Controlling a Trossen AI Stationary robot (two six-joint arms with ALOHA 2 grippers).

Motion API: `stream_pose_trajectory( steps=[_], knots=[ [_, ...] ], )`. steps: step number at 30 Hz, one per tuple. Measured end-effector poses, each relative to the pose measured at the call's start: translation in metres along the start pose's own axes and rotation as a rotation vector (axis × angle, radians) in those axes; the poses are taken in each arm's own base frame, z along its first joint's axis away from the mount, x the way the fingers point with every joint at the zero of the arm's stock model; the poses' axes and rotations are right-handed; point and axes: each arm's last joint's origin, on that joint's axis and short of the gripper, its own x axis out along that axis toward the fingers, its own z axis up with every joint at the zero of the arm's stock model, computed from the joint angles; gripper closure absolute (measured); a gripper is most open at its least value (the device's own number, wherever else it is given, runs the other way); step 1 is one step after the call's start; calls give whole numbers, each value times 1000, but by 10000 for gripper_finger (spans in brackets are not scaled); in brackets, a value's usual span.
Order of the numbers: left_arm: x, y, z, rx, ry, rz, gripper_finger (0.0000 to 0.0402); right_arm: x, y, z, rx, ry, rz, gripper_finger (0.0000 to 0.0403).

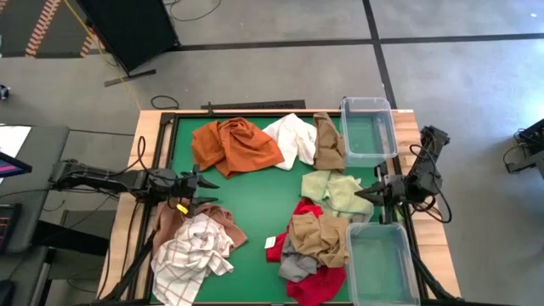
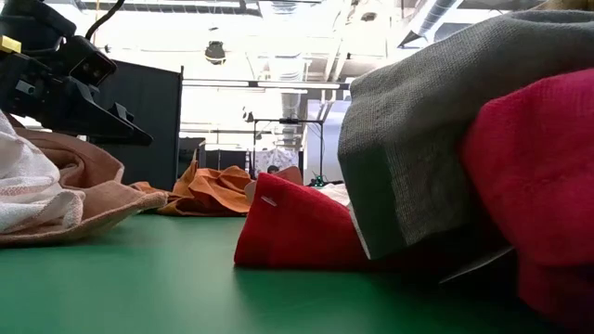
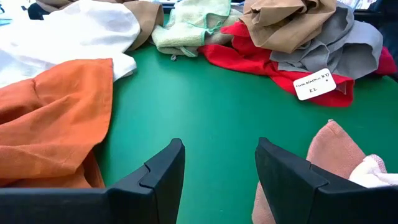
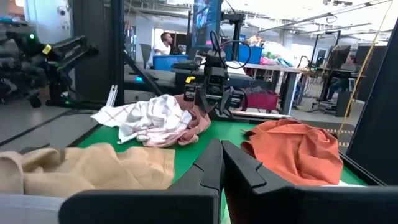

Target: Sort towels by color in basket

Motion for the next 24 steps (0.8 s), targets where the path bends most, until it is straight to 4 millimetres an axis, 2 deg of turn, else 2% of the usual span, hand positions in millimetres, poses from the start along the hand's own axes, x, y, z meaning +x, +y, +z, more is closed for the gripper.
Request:
stream_pose_trajectory(
  steps=[3, 11, 21, 24],
  knots=[
    [0, 0, 0, 0, 0, 0, 217, 0, 0, 0, 19, -1, 0, 370],
    [0, 0, 0, 0, 0, 0, 217, 0, 0, 0, 220, -1, 0, 370],
    [0, 0, 0, 0, 0, 0, 217, 0, -1, 6, 322, -43, -3, 370],
    [0, 0, 0, 0, 1, 0, 217, 0, -2, 8, 301, -53, -4, 370]
  ],
)
